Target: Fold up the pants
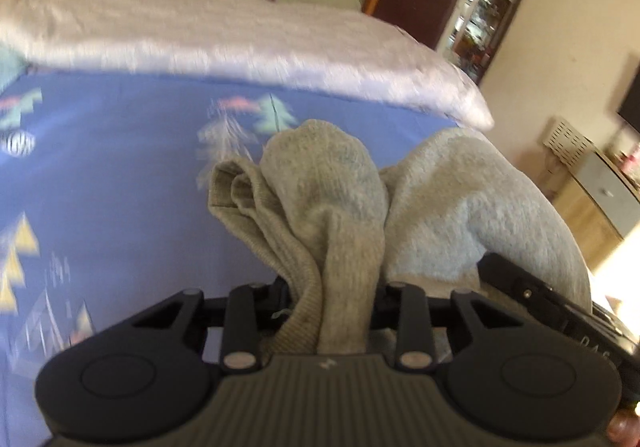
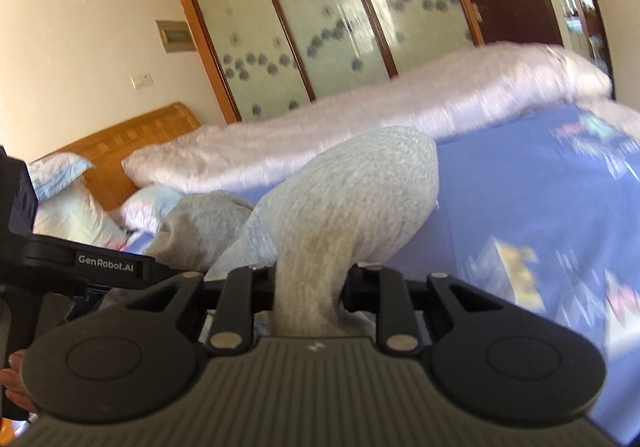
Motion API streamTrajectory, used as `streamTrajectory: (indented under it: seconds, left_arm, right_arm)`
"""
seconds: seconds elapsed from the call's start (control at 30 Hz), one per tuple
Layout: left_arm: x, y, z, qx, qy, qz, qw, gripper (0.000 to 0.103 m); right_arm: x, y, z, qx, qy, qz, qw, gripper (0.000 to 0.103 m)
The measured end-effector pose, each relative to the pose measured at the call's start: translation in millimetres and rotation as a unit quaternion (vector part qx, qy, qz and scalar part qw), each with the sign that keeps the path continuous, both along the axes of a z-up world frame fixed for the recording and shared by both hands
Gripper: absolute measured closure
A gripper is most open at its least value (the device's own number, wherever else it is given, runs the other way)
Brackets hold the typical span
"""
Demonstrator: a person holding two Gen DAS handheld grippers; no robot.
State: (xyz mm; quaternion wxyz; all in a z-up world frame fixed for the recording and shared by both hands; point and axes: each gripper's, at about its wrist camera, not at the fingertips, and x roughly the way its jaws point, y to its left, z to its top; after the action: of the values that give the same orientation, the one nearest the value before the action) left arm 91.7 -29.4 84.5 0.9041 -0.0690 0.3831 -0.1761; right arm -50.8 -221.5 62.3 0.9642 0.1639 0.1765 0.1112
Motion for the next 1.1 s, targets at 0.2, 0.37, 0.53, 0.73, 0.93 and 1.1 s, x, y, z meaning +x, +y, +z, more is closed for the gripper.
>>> streamTrajectory:
  seconds: [0.2, 0.37, 0.53, 0.73, 0.93, 1.1]
  left_arm:
    - [102, -18, -50, 0.063, -0.012, 0.048, 0.9968, 0.070]
    - [145, -38, -136, 0.183, 0.018, 0.124, 0.9751, 0.038]
    - [118, -40, -133, 0.183, 0.002, 0.151, 0.9716, 0.032]
    - [46, -34, -96, 0.192, 0.004, 0.159, 0.9684, 0.019]
    - [-34, -26, -74, 0.182, 0.015, 0.140, 0.9730, 0.016]
    - [-94, -14, -59, 0.166, 0.016, 0.143, 0.9756, 0.007]
  right_arm:
    - [112, -2, -42, 0.007, 0.022, 0.000, 1.000, 0.076]
    - [186, 6, -126, -0.036, 0.172, -0.048, 0.983, 0.055]
    - [153, 0, -119, -0.026, 0.149, -0.065, 0.986, 0.032]
    - [77, -2, -97, -0.024, 0.147, -0.088, 0.985, 0.029]
    - [-2, 9, -73, -0.031, 0.140, -0.085, 0.986, 0.018]
    - [-46, 20, -52, -0.030, 0.131, -0.080, 0.988, 0.014]
